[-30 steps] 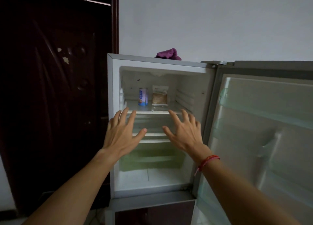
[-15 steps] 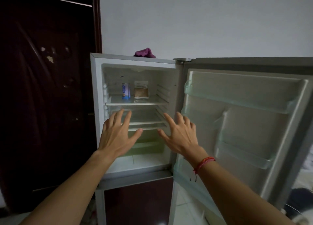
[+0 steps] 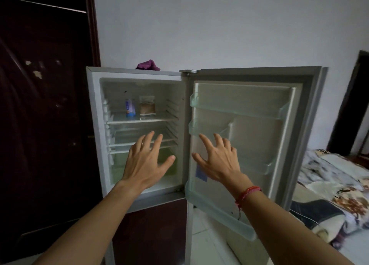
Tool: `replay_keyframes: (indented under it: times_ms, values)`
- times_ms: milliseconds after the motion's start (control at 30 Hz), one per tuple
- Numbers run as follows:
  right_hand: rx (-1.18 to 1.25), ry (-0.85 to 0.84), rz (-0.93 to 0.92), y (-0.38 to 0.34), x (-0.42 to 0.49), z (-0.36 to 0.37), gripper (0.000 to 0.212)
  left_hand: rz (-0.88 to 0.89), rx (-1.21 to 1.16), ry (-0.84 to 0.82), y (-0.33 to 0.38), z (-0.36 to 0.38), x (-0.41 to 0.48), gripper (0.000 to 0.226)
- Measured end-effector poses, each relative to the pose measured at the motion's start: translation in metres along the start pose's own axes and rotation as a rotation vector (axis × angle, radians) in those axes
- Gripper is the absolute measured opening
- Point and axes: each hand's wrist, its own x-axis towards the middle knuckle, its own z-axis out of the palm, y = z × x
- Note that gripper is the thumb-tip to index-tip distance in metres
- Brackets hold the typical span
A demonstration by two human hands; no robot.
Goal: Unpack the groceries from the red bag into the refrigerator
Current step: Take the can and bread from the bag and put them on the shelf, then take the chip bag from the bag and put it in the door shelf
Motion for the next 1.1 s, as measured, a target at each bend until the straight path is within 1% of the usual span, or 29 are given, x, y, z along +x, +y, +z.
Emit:
replay_keyframes:
  times_ms: [233, 367, 533, 667, 767, 867, 1000, 1100]
  values:
    - [-0.057, 0.045, 0.183, 0.066, -0.055, -0.041, 0.071, 0.145, -0.116, -0.050, 0.079, 0.016, 0.004, 0.085]
    - [-0.129, 0.072, 0.300, 0.103, -0.088, -0.064, 0.071, 0.257, -0.214, -0.083, 0.132, 0.024, 0.007, 0.092]
    - [-0.216, 0.065, 0.467, 0.141, -0.130, -0.089, 0.072, 0.437, -0.335, -0.096, 0.193, 0.035, 0.010, 0.090]
    - [-0.273, 0.054, 0.609, 0.163, -0.166, -0.102, 0.073, 0.613, -0.418, -0.140, 0.236, 0.049, 0.011, 0.089]
    - [-0.349, 0.065, 0.729, 0.168, -0.195, -0.107, 0.073, 0.741, -0.496, -0.179, 0.265, 0.061, 0.008, 0.085]
    - [-0.405, 0.066, 0.855, 0.161, -0.229, -0.117, 0.073, 0.848, -0.599, -0.200, 0.295, 0.063, -0.003, 0.085]
    - [-0.514, 0.097, 1.040, 0.150, -0.280, -0.138, 0.070, 0.966, -0.686, -0.250, 0.337, 0.060, -0.030, 0.089]
    - [-0.587, 0.105, 1.154, 0.142, -0.322, -0.151, 0.070, 1.064, -0.734, -0.278, 0.365, 0.054, -0.058, 0.085]
